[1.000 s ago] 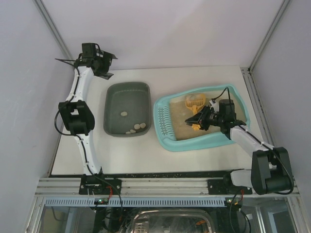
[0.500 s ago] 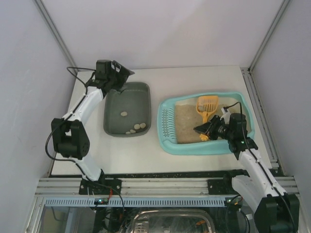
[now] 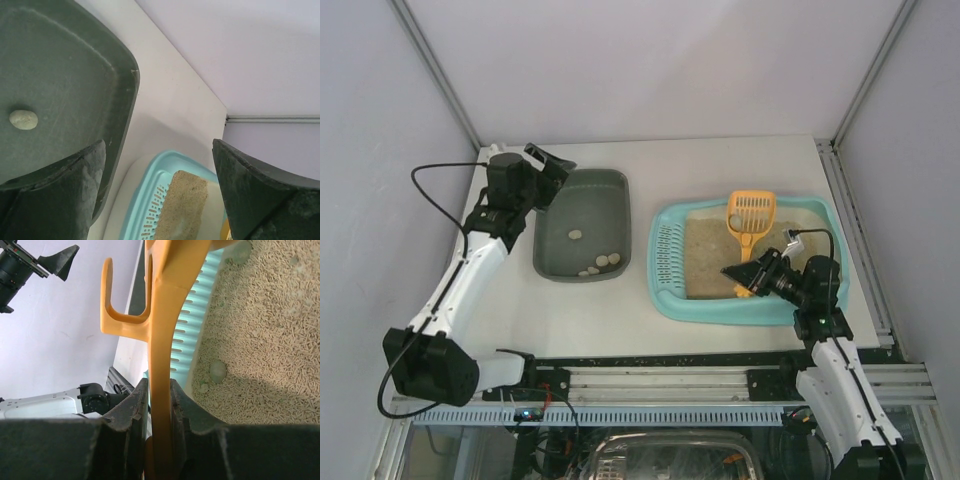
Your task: Clean the litter box
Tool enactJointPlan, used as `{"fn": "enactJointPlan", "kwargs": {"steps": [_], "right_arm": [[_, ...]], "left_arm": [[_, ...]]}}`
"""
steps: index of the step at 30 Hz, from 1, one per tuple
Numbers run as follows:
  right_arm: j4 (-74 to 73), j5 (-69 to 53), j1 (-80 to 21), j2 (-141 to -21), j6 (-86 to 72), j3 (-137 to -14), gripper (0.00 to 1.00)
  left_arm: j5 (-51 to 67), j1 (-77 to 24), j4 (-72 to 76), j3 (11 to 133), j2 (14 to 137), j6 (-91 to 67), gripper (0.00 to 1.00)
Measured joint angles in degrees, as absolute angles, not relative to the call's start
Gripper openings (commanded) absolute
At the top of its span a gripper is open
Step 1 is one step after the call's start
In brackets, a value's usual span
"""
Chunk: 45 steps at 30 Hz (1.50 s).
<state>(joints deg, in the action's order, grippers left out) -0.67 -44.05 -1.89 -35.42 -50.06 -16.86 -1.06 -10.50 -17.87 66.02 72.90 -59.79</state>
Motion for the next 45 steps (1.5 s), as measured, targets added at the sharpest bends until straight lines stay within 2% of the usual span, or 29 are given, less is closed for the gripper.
{"fn": "enactJointPlan", "kwargs": {"steps": [7, 13, 27, 30, 34, 38, 41, 45], "right_arm": [[0.7, -46.8, 1.3, -33.6, -48.3, -15.9, 0.0], [0.4, -50.3, 5.1, -38.3, -48.1, -17.0, 0.0], [-2.9, -50.0, 6.5, -42.6, -49.2, -18.7, 0.0], [-3.5, -50.9, 4.0, -44.4, -49.3, -20.8, 0.0], [-2.5, -50.5, 4.6, -45.3, -50.4, -22.3, 0.0], [-3.4, -46.6, -4.9, -49.4, -50.8, -29.2, 0.0], [-4.4, -42.7, -13.2, -53.6, -51.1, -35.5, 0.0], [-11.8, -35.4, -25.0, -65.7, -47.6, -51.5, 0.0]], "left_arm": [[-1.1, -10.5, -19.4, 66.0, 71.7, -56.1, 0.92], [0.2, -10.5, -21.0, 66.0, 73.9, -52.9, 0.92], [3.9, -10.2, -22.2, 66.2, 78.5, -49.1, 0.92], [4.7, -10.0, -22.9, 66.8, 79.3, -48.4, 0.92], [5.7, -9.6, -23.6, 67.9, 79.9, -48.2, 0.95], [8.7, -7.4, -28.0, 73.0, 81.7, -47.2, 1.0], [10.0, -4.5, -32.5, 79.2, 83.5, -46.4, 1.0], [7.5, -1.7, -36.6, 83.4, 82.7, -47.6, 1.0]]}}
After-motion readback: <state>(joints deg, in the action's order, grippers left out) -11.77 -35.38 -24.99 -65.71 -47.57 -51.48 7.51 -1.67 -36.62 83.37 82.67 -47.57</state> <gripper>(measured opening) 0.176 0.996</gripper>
